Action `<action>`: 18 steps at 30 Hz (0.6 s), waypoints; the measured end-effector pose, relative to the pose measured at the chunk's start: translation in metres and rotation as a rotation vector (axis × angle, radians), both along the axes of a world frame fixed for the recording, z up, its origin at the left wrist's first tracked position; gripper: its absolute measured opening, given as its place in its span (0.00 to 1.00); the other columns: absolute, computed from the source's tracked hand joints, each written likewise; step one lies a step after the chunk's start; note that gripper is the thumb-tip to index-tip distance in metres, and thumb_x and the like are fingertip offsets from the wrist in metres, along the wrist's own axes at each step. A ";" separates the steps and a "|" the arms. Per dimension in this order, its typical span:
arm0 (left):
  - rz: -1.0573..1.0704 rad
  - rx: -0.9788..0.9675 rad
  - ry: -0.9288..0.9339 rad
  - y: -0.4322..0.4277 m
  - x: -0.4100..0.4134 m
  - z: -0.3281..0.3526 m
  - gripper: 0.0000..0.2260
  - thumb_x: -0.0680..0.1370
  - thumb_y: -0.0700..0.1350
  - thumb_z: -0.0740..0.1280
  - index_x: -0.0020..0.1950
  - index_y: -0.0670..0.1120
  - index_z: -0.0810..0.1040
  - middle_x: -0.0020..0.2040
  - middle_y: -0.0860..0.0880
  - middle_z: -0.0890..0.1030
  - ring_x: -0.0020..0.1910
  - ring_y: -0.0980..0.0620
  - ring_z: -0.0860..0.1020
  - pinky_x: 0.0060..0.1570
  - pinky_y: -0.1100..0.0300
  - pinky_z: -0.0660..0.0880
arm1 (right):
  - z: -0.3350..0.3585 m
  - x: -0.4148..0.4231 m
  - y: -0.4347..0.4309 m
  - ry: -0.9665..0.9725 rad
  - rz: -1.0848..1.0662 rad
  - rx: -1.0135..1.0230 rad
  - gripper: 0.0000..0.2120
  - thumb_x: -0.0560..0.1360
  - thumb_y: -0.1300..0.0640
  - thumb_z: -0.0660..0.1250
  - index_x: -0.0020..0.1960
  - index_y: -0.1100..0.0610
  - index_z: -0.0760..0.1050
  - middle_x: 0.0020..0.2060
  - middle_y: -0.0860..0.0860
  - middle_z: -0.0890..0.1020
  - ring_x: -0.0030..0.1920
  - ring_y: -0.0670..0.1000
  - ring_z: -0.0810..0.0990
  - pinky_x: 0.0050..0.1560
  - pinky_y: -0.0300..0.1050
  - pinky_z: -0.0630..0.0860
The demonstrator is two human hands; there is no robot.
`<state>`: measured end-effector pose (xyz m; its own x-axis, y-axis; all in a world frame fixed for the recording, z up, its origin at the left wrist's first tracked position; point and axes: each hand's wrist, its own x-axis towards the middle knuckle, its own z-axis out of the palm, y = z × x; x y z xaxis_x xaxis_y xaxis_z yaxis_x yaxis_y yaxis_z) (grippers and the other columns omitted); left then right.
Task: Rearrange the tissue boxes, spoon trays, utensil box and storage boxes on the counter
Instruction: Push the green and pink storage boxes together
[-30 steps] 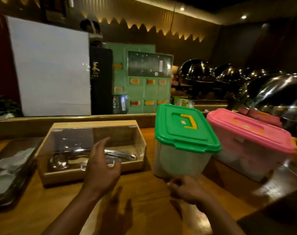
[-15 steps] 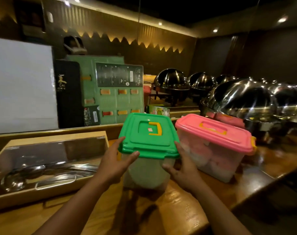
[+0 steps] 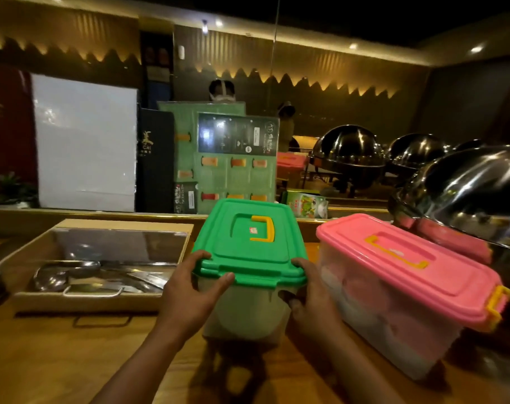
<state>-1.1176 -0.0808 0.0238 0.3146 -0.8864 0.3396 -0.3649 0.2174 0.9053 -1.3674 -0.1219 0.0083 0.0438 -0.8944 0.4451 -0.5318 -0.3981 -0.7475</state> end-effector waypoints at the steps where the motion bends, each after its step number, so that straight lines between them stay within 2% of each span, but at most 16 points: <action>1: 0.024 0.000 -0.008 0.001 -0.003 0.001 0.35 0.60 0.73 0.73 0.63 0.62 0.74 0.58 0.55 0.80 0.55 0.55 0.80 0.50 0.52 0.82 | 0.001 -0.001 -0.004 -0.003 0.016 0.009 0.39 0.70 0.68 0.71 0.66 0.31 0.64 0.63 0.45 0.74 0.61 0.49 0.78 0.59 0.55 0.80; 4: 0.075 0.010 -0.003 0.003 -0.009 0.002 0.35 0.59 0.74 0.73 0.62 0.62 0.74 0.58 0.56 0.79 0.53 0.55 0.80 0.50 0.49 0.82 | 0.001 -0.004 -0.014 -0.013 0.071 0.030 0.42 0.70 0.73 0.68 0.64 0.30 0.64 0.64 0.49 0.73 0.62 0.50 0.78 0.57 0.49 0.82; 6: 0.086 0.015 0.007 0.003 -0.011 0.004 0.34 0.59 0.73 0.73 0.62 0.63 0.74 0.57 0.56 0.79 0.52 0.55 0.80 0.47 0.48 0.83 | 0.002 -0.006 -0.017 -0.027 0.096 0.018 0.43 0.70 0.75 0.67 0.64 0.30 0.64 0.65 0.48 0.72 0.62 0.49 0.77 0.55 0.40 0.81; 9: 0.075 0.024 0.037 0.003 -0.013 0.005 0.30 0.63 0.68 0.75 0.62 0.63 0.74 0.57 0.58 0.78 0.53 0.56 0.79 0.41 0.48 0.84 | 0.003 -0.007 -0.020 0.013 0.112 -0.001 0.39 0.70 0.75 0.68 0.66 0.37 0.64 0.63 0.46 0.71 0.60 0.45 0.76 0.50 0.27 0.76; 13: 0.091 0.029 0.019 0.001 -0.012 0.006 0.28 0.65 0.64 0.75 0.63 0.62 0.73 0.58 0.56 0.78 0.53 0.54 0.79 0.42 0.49 0.84 | 0.004 -0.004 -0.025 0.053 0.091 0.007 0.39 0.69 0.74 0.69 0.68 0.39 0.65 0.63 0.46 0.71 0.62 0.48 0.76 0.53 0.26 0.75; 16: 0.103 0.029 -0.003 -0.003 -0.013 0.005 0.28 0.66 0.64 0.74 0.64 0.61 0.73 0.60 0.53 0.77 0.55 0.52 0.78 0.43 0.53 0.82 | 0.011 -0.003 -0.026 0.046 0.124 0.034 0.39 0.70 0.75 0.68 0.68 0.39 0.63 0.65 0.48 0.71 0.63 0.49 0.75 0.49 0.21 0.72; 18: 0.116 0.019 -0.019 -0.004 -0.015 0.004 0.29 0.66 0.64 0.74 0.64 0.61 0.73 0.62 0.52 0.76 0.56 0.51 0.76 0.44 0.54 0.80 | 0.014 -0.003 -0.026 0.049 0.138 0.053 0.38 0.71 0.72 0.69 0.68 0.38 0.62 0.66 0.48 0.71 0.65 0.49 0.74 0.54 0.28 0.75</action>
